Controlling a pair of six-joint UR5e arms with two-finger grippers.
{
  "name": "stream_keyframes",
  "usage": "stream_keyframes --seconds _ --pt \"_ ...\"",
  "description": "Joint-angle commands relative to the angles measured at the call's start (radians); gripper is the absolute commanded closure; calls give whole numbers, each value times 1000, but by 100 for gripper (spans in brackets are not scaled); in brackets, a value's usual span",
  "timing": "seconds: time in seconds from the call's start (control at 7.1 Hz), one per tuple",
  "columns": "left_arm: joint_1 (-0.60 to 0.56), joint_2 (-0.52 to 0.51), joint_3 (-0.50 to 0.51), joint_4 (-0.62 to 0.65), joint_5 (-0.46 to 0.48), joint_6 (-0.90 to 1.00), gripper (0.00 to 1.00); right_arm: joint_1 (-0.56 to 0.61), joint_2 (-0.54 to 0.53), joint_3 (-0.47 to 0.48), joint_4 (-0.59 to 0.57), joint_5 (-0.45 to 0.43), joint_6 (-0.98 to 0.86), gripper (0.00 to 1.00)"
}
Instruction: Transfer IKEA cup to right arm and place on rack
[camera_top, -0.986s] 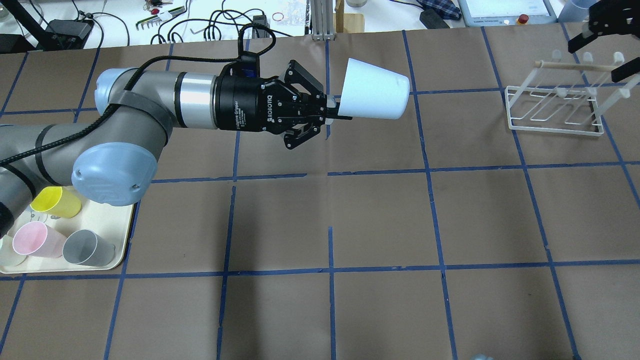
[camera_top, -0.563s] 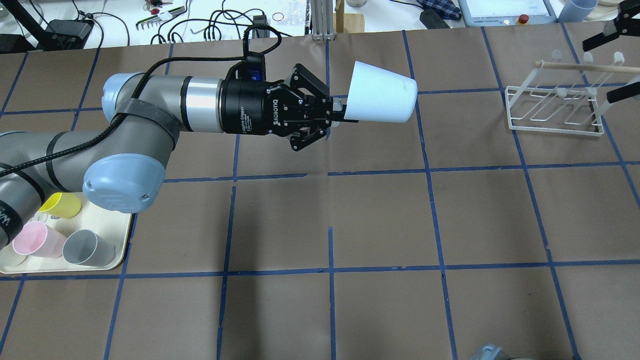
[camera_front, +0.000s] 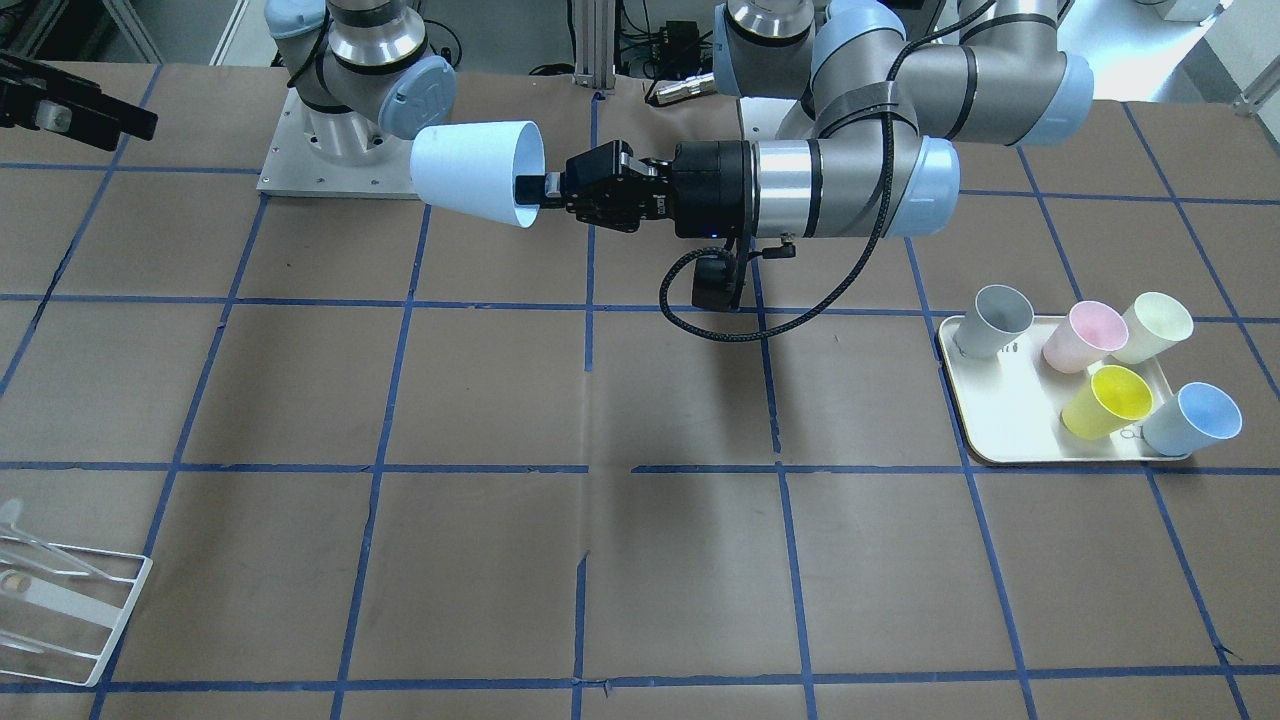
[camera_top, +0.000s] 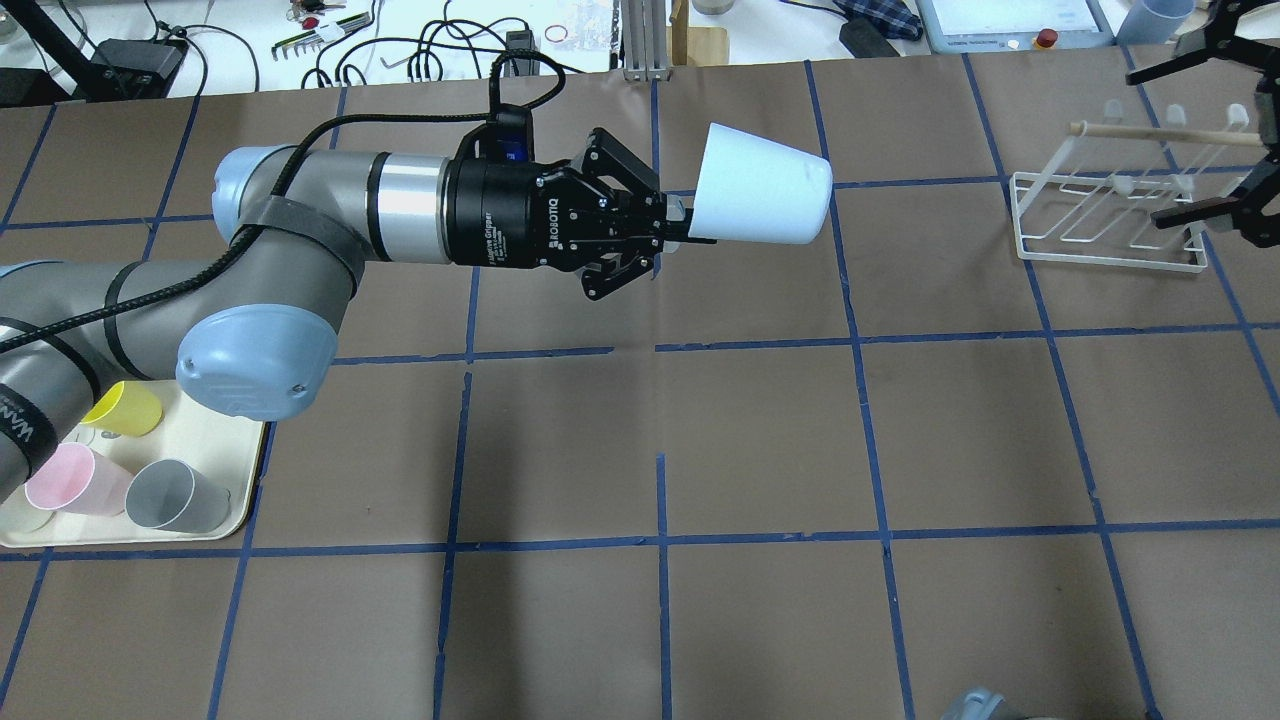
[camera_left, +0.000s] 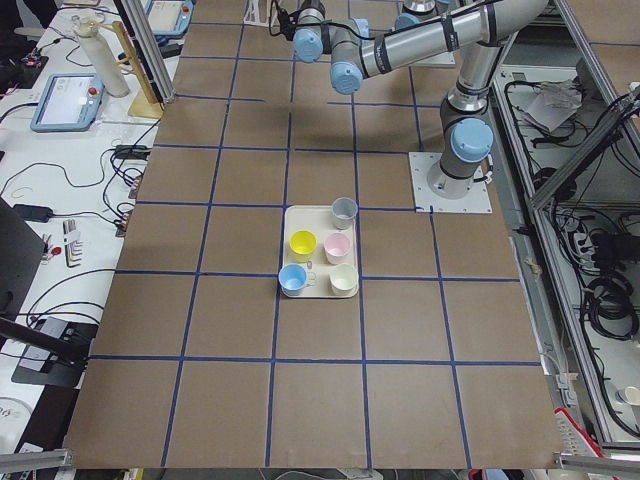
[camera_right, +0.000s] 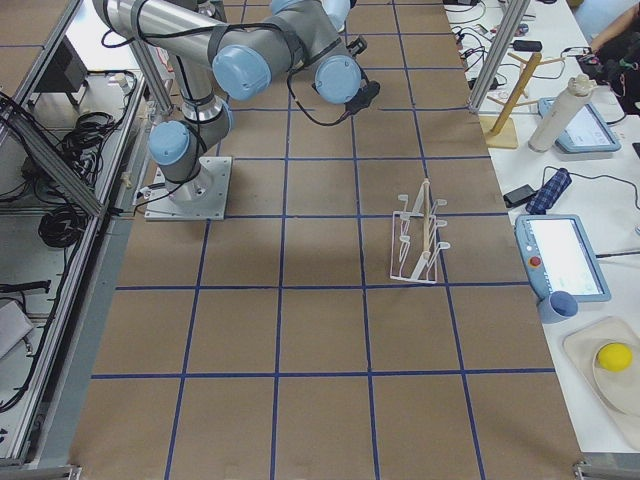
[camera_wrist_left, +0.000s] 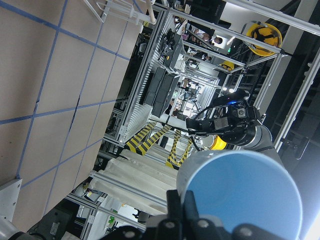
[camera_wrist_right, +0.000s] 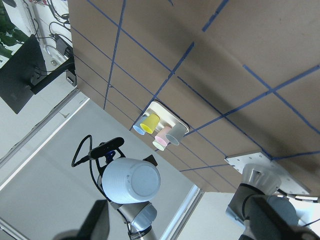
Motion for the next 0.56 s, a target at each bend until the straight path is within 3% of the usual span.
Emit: stream_keyframes --seconds 0.0,0.14,0.42 --pt "0 -5 -1 2 -2 0 100 34 1 28 130 55 51 0" --pt "0 -3 -2 6 -11 -2 100 96 3 37 132 112 114 0" --pt "0 -5 -5 6 -16 -2 100 167 9 46 136 134 150 0"
